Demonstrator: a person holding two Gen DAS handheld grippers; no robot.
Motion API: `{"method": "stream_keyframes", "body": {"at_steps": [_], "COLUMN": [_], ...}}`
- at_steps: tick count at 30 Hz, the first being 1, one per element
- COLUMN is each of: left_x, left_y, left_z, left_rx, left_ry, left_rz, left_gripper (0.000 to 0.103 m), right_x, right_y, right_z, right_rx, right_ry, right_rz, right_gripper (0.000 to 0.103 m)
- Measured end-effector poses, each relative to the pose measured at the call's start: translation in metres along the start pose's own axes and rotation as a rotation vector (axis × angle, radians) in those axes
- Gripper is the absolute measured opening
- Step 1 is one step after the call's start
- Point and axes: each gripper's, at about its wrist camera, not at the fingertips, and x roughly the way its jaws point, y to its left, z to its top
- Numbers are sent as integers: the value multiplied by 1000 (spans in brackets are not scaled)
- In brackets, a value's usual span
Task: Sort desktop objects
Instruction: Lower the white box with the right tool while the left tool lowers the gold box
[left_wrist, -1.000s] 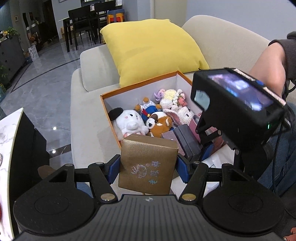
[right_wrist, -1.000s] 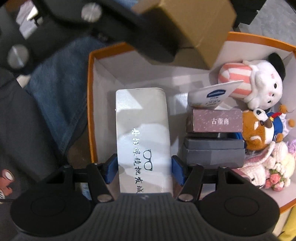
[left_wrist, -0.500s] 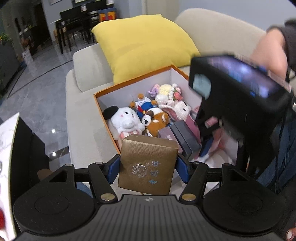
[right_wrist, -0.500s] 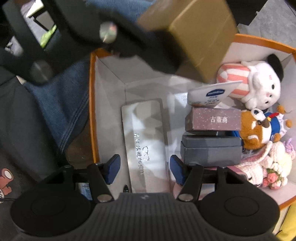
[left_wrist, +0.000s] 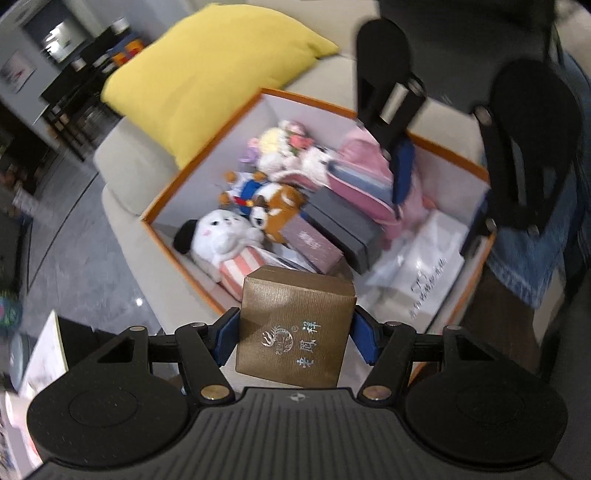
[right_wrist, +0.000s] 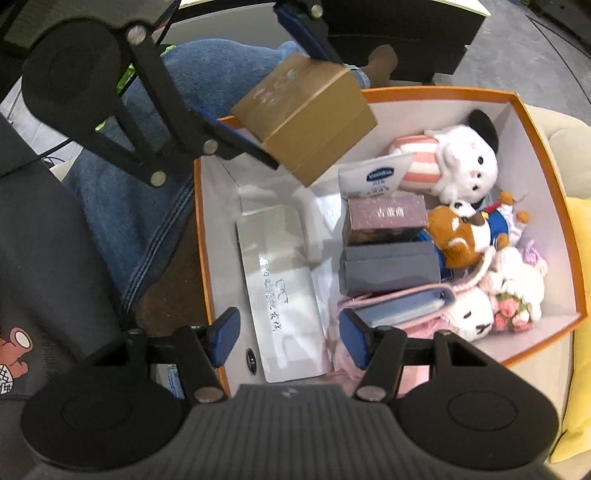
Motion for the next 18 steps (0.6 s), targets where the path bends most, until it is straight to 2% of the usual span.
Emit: {"method": "stream_keyframes", "body": {"at_steps": [1, 5, 7, 15, 18], "left_x": [4, 23, 27, 50, 54], "left_y": [-5, -18, -20, -18, -10], "left_z": [0, -1, 2, 10, 11], "left_rx": [102, 183, 205, 184, 137], "left_ry": [-10, 66, 74, 139, 146], "left_rz": [-30, -38, -35, -85, -118], "left_gripper": [74, 73, 73, 73, 73], "right_x": [0, 4, 4, 14, 15], "right_y": [0, -2, -2, -4, -6], "right_z": [-2, -9, -11, -17, -20], "right_rx": [6, 23, 28, 38, 38], "right_ry": [-5, -32, -44, -71, -75], "right_rz": [-1, -3, -2, -4, -3], "right_gripper": [62, 62, 62, 62, 62]}}
